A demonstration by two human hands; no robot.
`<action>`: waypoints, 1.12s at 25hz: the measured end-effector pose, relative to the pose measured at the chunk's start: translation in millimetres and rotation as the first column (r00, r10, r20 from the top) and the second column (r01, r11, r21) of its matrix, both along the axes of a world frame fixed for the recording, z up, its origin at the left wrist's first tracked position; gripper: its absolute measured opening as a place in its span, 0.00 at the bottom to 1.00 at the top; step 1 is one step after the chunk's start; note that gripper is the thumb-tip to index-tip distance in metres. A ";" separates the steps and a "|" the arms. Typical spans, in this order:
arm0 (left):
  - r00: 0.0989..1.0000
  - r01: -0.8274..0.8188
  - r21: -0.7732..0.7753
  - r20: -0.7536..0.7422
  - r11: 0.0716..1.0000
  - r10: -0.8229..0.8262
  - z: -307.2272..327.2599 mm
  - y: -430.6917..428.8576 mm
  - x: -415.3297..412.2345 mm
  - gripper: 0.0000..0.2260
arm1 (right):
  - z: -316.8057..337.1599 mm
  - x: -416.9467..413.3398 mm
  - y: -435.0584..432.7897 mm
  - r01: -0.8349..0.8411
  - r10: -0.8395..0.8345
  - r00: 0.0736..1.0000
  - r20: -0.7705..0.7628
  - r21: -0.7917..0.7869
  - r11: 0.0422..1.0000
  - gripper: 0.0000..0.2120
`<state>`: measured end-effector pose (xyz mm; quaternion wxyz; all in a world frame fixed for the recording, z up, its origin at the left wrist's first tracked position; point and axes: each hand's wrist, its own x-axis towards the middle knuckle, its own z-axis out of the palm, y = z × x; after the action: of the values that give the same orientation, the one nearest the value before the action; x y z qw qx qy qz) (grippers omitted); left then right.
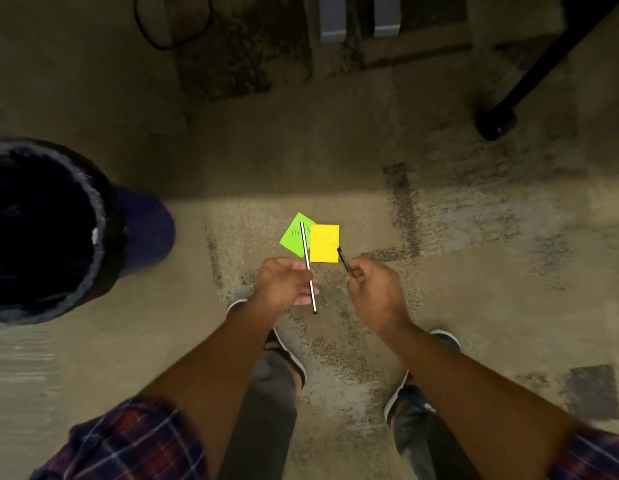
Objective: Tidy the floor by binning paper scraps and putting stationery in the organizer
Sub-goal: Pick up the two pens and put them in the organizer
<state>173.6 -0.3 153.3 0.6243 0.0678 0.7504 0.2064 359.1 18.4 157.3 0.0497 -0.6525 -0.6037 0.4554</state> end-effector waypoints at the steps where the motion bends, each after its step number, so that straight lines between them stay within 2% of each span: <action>1: 0.999 -0.033 0.002 0.032 0.999 0.032 22.2 1.3 0.1 0.08 | 21.7 -3.9 7.4 0.023 -0.022 0.999 -0.028 0.022 0.999 0.09; 5: 0.982 -0.121 0.042 0.154 0.992 0.113 119.2 13.1 -3.0 0.08 | 123.9 -21.8 30.7 0.204 -0.188 0.967 -0.174 0.076 0.976 0.11; 7: 0.968 -0.161 0.079 0.207 0.984 0.142 168.1 21.7 -3.6 0.04 | 177.1 -31.5 38.2 0.320 -0.296 0.918 -0.263 0.053 0.946 0.16; 10: 0.951 -0.230 0.126 0.239 0.965 0.195 243.3 39.8 -9.1 0.04 | 252.6 -45.8 51.6 0.453 -0.410 0.836 -0.364 0.037 0.891 0.18; 15: 0.897 -0.341 0.184 0.358 0.922 0.261 355.1 67.5 -23.3 0.06 | 362.9 -66.6 74.2 0.608 -0.506 0.683 -0.527 0.026 0.794 0.14; 20: 0.775 -0.541 0.231 0.510 0.809 0.373 455.6 74.1 -44.9 0.09 | 460.6 -101.8 84.4 0.646 -0.541 0.564 -0.624 -0.074 0.759 0.07; 28: 0.704 -0.654 0.245 0.543 0.715 0.458 553.8 71.0 -110.1 0.08 | 555.3 -169.6 78.9 0.528 -0.404 0.643 -0.650 -0.005 0.849 0.07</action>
<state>63.4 70.7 707.1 0.6531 -0.0842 0.5075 0.5557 189.5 97.2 712.7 0.4248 -0.5878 -0.4013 0.5595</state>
